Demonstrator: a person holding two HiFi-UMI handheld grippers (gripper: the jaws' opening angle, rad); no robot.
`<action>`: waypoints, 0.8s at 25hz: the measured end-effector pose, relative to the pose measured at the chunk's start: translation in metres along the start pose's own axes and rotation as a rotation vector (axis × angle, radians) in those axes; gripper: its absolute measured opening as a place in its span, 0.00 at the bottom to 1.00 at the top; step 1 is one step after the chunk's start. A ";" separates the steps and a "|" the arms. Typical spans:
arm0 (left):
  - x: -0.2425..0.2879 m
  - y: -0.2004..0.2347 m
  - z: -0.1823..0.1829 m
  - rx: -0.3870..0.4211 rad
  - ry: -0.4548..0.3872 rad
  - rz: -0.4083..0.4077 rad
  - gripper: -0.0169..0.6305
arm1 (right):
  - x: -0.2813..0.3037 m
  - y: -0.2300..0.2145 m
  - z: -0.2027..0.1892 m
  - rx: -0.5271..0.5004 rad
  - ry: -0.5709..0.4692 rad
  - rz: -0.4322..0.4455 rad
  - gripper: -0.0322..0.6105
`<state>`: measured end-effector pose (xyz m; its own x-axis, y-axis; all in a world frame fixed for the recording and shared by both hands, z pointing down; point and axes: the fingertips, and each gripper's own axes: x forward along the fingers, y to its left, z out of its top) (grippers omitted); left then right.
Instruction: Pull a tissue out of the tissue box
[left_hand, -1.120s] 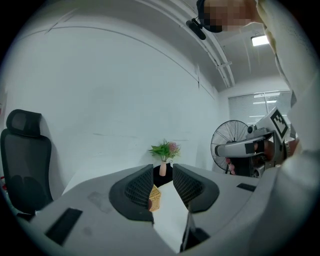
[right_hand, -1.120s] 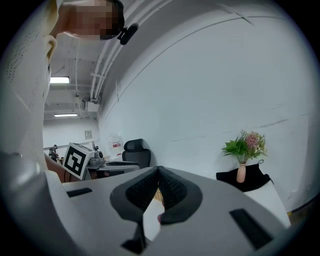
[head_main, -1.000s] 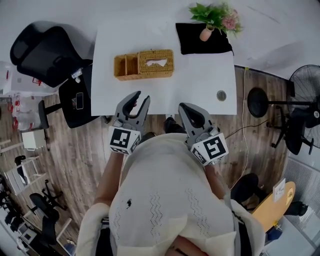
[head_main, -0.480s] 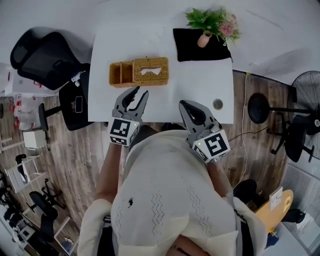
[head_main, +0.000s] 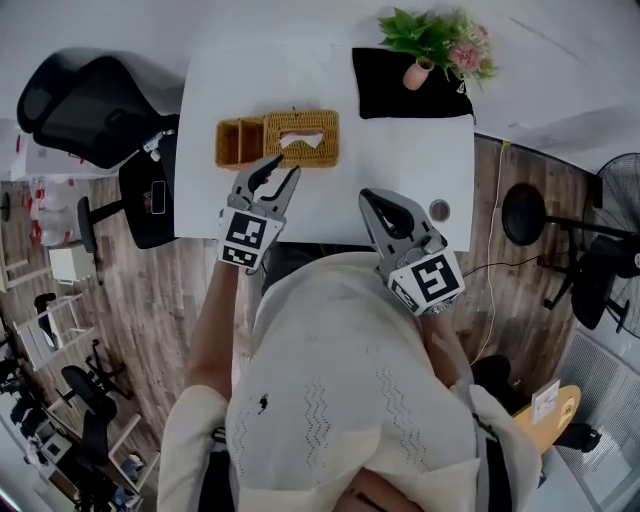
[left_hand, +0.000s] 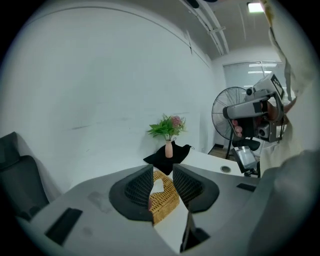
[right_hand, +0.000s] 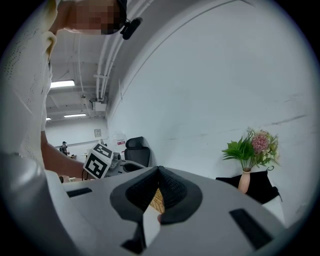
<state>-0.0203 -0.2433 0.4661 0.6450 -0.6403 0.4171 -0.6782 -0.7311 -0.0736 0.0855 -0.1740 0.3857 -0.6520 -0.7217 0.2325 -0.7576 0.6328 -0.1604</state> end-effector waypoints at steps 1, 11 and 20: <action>0.005 0.001 -0.002 0.018 0.016 -0.008 0.22 | 0.002 -0.002 -0.001 -0.001 0.006 0.005 0.05; 0.054 0.011 -0.027 0.161 0.184 -0.099 0.22 | 0.008 -0.020 -0.014 0.015 0.047 0.017 0.05; 0.085 0.024 -0.058 0.277 0.357 -0.162 0.22 | 0.018 -0.042 -0.024 0.043 0.072 0.016 0.05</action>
<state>-0.0018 -0.3016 0.5529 0.5404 -0.4274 0.7248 -0.4281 -0.8812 -0.2005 0.1069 -0.2070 0.4193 -0.6610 -0.6886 0.2982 -0.7489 0.6300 -0.2053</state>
